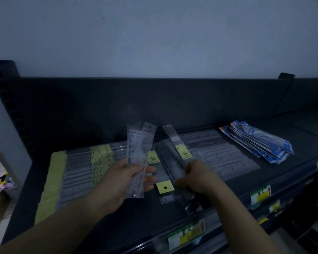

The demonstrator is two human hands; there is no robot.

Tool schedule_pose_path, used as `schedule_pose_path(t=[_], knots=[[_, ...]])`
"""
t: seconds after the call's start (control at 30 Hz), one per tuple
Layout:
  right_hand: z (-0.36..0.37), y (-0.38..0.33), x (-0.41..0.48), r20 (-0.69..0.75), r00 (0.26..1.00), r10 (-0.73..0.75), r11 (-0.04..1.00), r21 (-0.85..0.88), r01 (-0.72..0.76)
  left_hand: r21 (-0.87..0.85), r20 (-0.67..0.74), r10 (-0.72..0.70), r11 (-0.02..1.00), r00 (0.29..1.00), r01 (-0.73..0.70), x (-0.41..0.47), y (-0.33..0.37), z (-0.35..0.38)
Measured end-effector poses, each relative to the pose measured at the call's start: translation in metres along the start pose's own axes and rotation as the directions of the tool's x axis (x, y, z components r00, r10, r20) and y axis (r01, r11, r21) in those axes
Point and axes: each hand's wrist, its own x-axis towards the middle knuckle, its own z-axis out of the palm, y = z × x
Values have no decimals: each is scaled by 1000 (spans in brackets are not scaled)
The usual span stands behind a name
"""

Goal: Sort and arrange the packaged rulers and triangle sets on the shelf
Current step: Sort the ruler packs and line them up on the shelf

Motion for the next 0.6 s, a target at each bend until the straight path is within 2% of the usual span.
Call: schedule_pose_path(t=[0.17, 0.3, 0.37, 0.47, 0.53, 0.6], knots=[[-1, 4, -2, -41, 999, -13, 983, 184, 20, -13, -29, -13, 1000, 999, 13, 3, 1, -6], [-8, 8, -5, -160, 986, 38, 886, 462, 41, -39, -46, -9, 999, 999, 8, 6, 0, -9], [-12, 9, -8, -162, 985, 65, 755, 654, 58, -62, -37, 7, 998, 999, -9, 6, 1, -8], [-14, 1, -15, 0, 1000, -17, 454, 891, 8, -129, -16, 14, 992, 1000, -16, 6, 5, 5], [-11, -6, -18, 80, 992, -95, 380, 924, -38, -166, -5, 13, 986, 1000, -14, 8, 5, 17], [-7, -11, -19, 112, 984, -142, 354, 934, -56, -185, 1, 19, 983, 1000, -19, 10, 5, 27]])
